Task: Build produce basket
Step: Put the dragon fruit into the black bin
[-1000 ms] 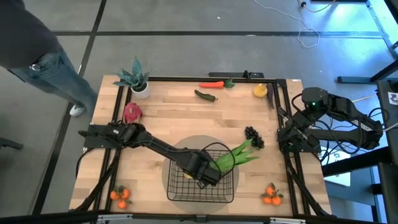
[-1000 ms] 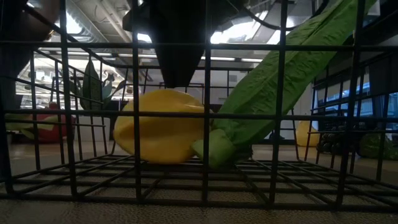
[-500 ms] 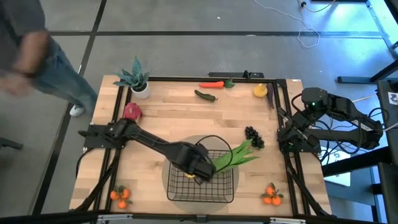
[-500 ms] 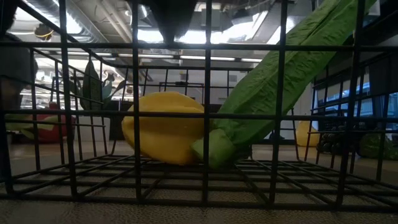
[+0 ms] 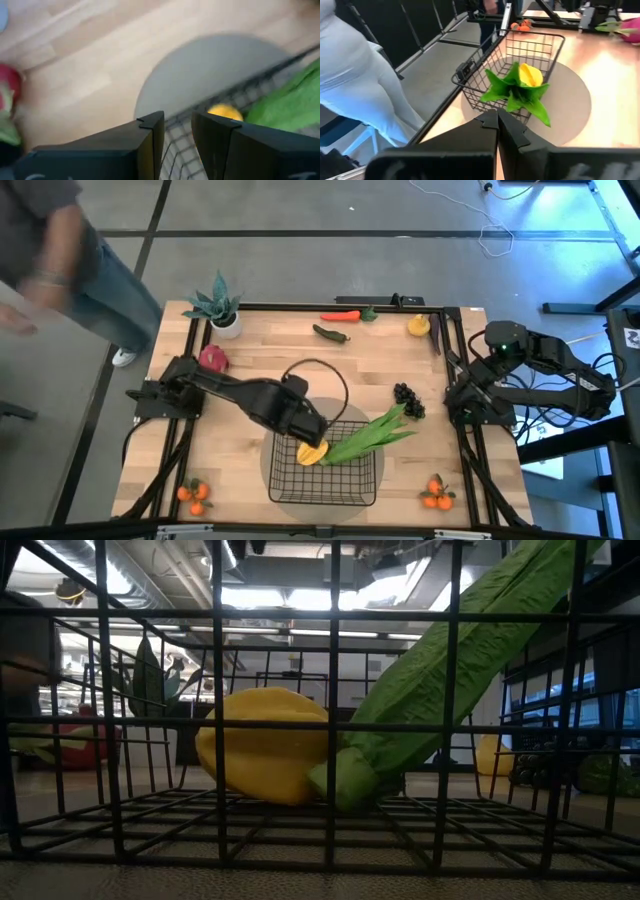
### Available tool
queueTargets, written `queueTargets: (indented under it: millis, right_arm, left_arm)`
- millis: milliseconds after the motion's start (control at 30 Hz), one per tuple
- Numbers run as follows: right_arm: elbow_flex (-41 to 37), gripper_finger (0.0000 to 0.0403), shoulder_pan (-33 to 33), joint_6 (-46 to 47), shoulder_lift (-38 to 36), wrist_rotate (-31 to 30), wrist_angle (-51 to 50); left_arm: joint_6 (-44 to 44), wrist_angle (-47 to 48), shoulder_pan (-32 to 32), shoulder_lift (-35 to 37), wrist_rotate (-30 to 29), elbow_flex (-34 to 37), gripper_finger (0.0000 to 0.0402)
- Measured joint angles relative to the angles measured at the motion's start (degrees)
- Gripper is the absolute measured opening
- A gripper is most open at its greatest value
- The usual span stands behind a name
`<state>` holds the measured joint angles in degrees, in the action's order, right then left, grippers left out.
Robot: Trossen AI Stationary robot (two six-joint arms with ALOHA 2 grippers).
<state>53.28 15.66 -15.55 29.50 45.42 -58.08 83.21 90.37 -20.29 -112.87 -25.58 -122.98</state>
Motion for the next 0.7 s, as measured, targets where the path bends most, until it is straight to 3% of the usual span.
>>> queueTargets:
  millis: [300, 500, 700]
  right_arm:
    - [0.0, 0.0, 0.02, -0.09, 0.01, -1.89, -0.02]
    - [0.0, 0.0, 0.02, -0.1, 0.02, -1.89, -0.04]
    - [0.0, 0.0, 0.02, 0.0, 0.02, -1.87, -0.04]
  left_arm:
    - [1.36, -0.39, 5.66, 4.16, -3.38, 0.02, 0.0085]
    - [-6.6, -0.3, 10.54, 5.37, -3.37, 0.18, 0.0085]
    - [-10.18, -0.41, 14.06, 10.31, -1.46, 7.16, 0.0085]
